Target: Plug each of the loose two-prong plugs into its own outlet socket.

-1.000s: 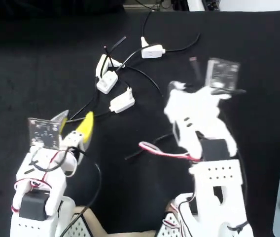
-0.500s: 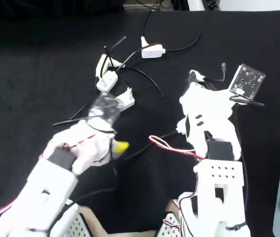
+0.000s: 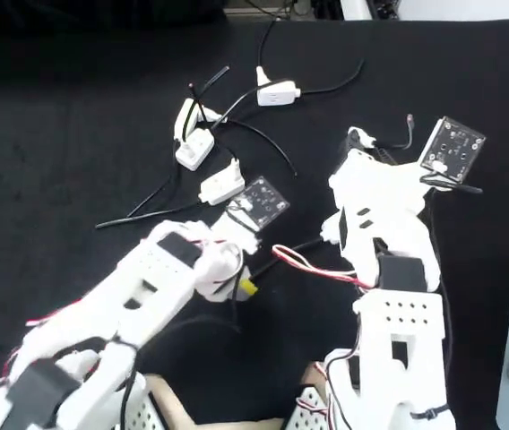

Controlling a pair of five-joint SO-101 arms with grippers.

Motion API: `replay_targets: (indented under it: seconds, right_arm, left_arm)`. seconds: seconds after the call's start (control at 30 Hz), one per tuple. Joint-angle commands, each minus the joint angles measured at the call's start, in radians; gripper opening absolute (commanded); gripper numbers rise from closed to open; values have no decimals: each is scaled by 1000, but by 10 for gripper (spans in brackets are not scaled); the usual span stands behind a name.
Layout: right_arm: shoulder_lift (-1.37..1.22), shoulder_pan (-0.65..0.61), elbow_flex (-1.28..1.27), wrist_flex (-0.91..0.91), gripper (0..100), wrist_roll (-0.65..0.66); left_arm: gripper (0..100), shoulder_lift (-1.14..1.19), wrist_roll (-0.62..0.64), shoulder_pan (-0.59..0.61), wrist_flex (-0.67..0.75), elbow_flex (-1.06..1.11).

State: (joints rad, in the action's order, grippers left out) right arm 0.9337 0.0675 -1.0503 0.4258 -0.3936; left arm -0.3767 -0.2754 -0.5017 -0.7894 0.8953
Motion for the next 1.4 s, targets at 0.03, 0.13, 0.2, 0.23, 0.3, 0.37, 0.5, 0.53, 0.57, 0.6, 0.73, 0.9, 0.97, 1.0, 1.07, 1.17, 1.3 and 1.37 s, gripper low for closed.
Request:
replay_targets:
  seconds: [0.03, 0.13, 0.2, 0.23, 0.3, 0.37, 0.5, 0.53, 0.57, 0.6, 0.73, 0.9, 0.97, 1.0, 1.07, 1.17, 1.3, 1.37]
  right_arm:
    - [16, 11, 4, -21, 12, -14]
    - [16, 11, 4, -21, 12, -14]
    - [16, 11, 4, -21, 12, -14]
    - [16, 11, 4, -21, 12, -14]
    - [16, 11, 4, -21, 12, -14]
    - [16, 11, 4, -21, 12, -14]
    - [16, 11, 4, -21, 12, -14]
    - [16, 11, 4, -21, 12, -14]
    - [16, 11, 4, -21, 12, -14]
    - [16, 9, 4, -21, 12, -14]
    - [16, 8, 2, -21, 12, -14]
    - [16, 5, 2, -18, 12, -14]
    - [16, 5, 2, -17, 12, -14]
    - [16, 5, 2, -17, 12, -14]
    - [16, 5, 2, -17, 12, -14]
    - [16, 3, 2, -15, 12, -14]
    - [16, 3, 2, -15, 12, -14]
    - [16, -12, 2, -15, 12, -11]
  left_arm:
    - [252, 141, -5, -28, 83, -59]
    - [164, 169, -6, -47, 107, -64]
    - [112, 172, -6, -53, 118, -64]
    - [86, 172, -6, -53, 118, -64]
    - [37, 170, -6, -56, 118, -64]
    - [30, 170, -6, -56, 106, -68]
    - [28, 149, -6, -36, 3, -96]
    - [28, 127, -6, -25, -34, -102]
    - [28, 98, -6, -13, -69, -104]
    - [28, 61, -6, 5, -104, -101]
    - [28, -132, -9, 105, -226, -61]
    - [28, -443, -109, 236, -373, 59]
    - [28, -580, -133, 303, -427, 116]
    - [29, -647, -144, 338, -448, 143]
    - [29, -767, -181, 404, -483, 200]
    - [29, -914, -249, 492, -540, 272]
    - [45, -1066, -269, 578, -566, 332]
    - [136, -1114, -265, 610, -569, 337]
